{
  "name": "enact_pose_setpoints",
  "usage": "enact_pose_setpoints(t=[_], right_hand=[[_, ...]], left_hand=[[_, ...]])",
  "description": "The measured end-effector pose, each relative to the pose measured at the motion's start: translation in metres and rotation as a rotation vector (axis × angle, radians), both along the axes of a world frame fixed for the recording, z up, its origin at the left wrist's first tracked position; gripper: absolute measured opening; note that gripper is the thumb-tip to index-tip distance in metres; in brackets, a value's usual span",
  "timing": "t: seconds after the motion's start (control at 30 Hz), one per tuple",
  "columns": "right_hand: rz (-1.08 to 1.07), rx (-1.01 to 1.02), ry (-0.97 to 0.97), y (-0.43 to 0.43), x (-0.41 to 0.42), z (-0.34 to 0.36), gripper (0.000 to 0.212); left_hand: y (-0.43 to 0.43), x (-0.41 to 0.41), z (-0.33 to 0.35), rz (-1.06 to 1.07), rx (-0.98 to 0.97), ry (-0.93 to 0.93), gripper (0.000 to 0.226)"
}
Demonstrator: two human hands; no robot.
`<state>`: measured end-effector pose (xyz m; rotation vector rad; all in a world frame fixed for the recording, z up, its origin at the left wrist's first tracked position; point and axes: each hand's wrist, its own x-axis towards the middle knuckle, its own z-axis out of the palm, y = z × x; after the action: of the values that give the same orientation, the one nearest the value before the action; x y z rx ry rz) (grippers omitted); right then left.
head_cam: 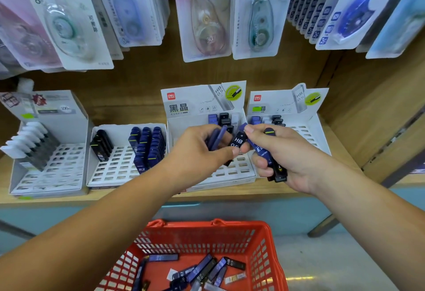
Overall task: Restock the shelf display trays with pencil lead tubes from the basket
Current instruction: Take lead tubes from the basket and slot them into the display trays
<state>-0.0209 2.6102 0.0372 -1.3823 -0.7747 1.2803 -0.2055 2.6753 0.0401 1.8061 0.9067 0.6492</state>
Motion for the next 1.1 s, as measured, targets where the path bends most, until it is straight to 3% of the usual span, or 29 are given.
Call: enact_pose_setpoints(t=[0.13,0.23,0.37,0.5,0.6,0.73,1.1], right_hand=[[-0.257,-0.071,-0.020,-0.011,0.025,0.003,0.027],[-0.351,-0.116,-0.037,-0.023,0.042,0.001,0.032],[-0.334,-0.167,-0.049,-0.037,0.056,-0.005,0.030],[-0.282,-0.217,0.024,-0.051,0.073,-0.015,0.016],[-0.269,-0.197,0.105,-0.062,0.083,-0.018,0.006],[-0.226,-0.148,0.140,-0.079,0.092,-0.019,0.015],[-0.205,-0.159,0.057,-0.090,0.099,-0.027,0.015]], left_hand=[[0.002,0.024,0.011,-0.014,0.009,-0.001,0.027],[0.007,0.044,0.018,0.020,0.021,0.016,0.013],[0.008,0.082,0.018,-0.019,0.110,0.047,0.011],[0.011,0.119,0.012,-0.100,0.129,0.069,0.022],[0.012,0.136,0.001,-0.137,0.263,0.157,0.016],[0.012,0.143,-0.011,-0.133,0.363,0.297,0.012],[0.009,0.133,-0.011,-0.153,0.433,0.396,0.010]])
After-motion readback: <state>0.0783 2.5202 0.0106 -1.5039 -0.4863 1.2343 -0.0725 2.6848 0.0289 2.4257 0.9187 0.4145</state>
